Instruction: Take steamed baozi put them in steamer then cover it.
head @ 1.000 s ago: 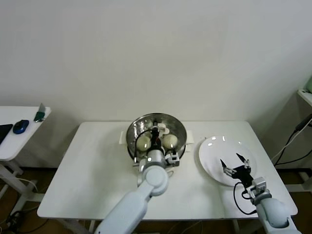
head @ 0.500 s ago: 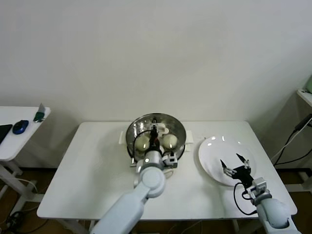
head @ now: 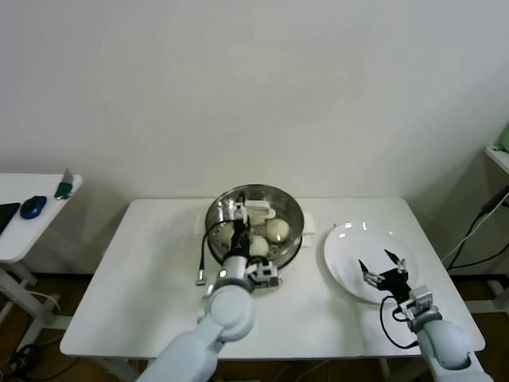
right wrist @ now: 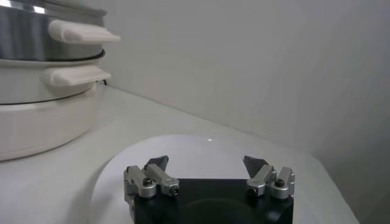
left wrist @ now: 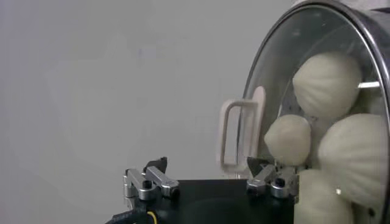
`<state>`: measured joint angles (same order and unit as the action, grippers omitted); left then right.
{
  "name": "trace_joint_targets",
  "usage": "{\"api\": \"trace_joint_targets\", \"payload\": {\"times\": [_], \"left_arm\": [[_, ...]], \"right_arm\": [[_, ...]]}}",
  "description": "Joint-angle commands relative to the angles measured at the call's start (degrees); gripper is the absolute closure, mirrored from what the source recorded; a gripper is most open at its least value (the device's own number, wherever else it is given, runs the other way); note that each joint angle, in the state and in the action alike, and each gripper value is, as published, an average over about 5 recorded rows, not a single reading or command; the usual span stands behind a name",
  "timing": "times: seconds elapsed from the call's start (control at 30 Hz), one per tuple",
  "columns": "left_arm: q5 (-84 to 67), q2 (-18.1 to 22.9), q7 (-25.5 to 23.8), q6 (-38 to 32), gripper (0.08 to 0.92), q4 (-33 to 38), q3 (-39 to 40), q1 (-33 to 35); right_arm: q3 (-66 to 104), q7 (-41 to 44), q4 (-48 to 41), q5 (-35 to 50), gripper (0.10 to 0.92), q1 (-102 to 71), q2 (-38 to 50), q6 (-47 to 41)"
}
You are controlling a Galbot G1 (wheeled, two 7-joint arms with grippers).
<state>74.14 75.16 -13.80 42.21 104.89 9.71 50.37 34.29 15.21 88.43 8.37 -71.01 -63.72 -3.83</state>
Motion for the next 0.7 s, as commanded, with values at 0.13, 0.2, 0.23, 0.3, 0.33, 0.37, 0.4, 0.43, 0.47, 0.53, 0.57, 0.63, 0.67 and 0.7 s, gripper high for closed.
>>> {"api": "trace_joint_targets", "payload": {"times": [0.13, 0.2, 0.23, 0.3, 0.33, 0.37, 0.4, 0.43, 0.47, 0.53, 0.57, 0.63, 0.67, 0.7], "left_arm": [[-21.24, -9.24, 12.55, 1.63, 0.177, 17.52, -10.89, 10.59], [-31.33, -10.82, 17.52, -1.46, 0.177, 19.84, -15.58, 13.29], [-36.30, -11.52, 19.90, -3.53, 0.177, 20.87, -18.46, 15.01], [-44.91, -12.00, 23.48, -9.24, 0.177, 22.15, -24.77, 19.03], [-48.86, -11.81, 24.50, -12.37, 0.177, 22.47, -28.14, 21.20], [-51.95, -11.30, 25.15, -15.84, 0.177, 22.57, -31.21, 23.54], [-54.83, -10.63, 25.56, -19.41, 0.177, 22.55, -34.11, 25.78], [-57.53, -9.95, 25.62, -22.21, 0.177, 22.47, -36.50, 27.72], [-60.18, -8.96, 25.73, -24.98, 0.177, 22.31, -38.64, 29.59], [-65.60, -6.90, 25.93, -29.62, 0.177, 21.60, -41.95, 32.46], [-67.94, -5.86, 26.06, -31.53, 0.177, 21.03, -43.24, 33.54], [-72.02, -3.74, 26.25, -35.39, 0.177, 19.32, -45.25, 35.12], [-73.09, -2.74, 26.20, -37.18, 0.177, 18.10, -46.05, 35.63], [-73.84, -1.92, 26.09, -38.78, 0.177, 16.88, -46.66, 35.96]], "right_arm": [[0.76, -0.09, 2.97, 3.13, 0.203, -0.40, 0.80, 0.03], [1.38, -0.10, 3.71, 4.58, 0.203, -1.00, 0.85, 0.56], [1.71, -0.10, 4.06, 5.15, 0.203, -1.38, 0.88, 0.90], [2.04, -0.14, 4.44, 5.72, 0.203, -2.01, 0.87, 1.50], [2.13, -0.19, 4.53, 5.92, 0.203, -2.25, 0.80, 1.89], [2.15, -0.25, 4.58, 6.09, 0.203, -2.39, 0.72, 2.21], [2.12, -0.34, 4.64, 6.30, 0.203, -2.51, 0.62, 2.47], [2.06, -0.47, 4.73, 6.53, 0.203, -2.61, 0.51, 2.70], [1.96, -0.63, 4.89, 6.74, 0.203, -2.70, 0.42, 2.83], [1.67, -0.91, 5.30, 7.26, 0.203, -2.88, 0.30, 3.00], [1.52, -1.04, 5.50, 7.49, 0.203, -2.95, 0.26, 3.09], [1.24, -1.12, 5.89, 7.91, 0.203, -3.12, 0.15, 3.20], [1.12, -1.13, 6.07, 7.98, 0.203, -3.21, 0.08, 3.29], [1.03, -1.11, 6.24, 8.02, 0.203, -3.33, 0.00, 3.36]]}}
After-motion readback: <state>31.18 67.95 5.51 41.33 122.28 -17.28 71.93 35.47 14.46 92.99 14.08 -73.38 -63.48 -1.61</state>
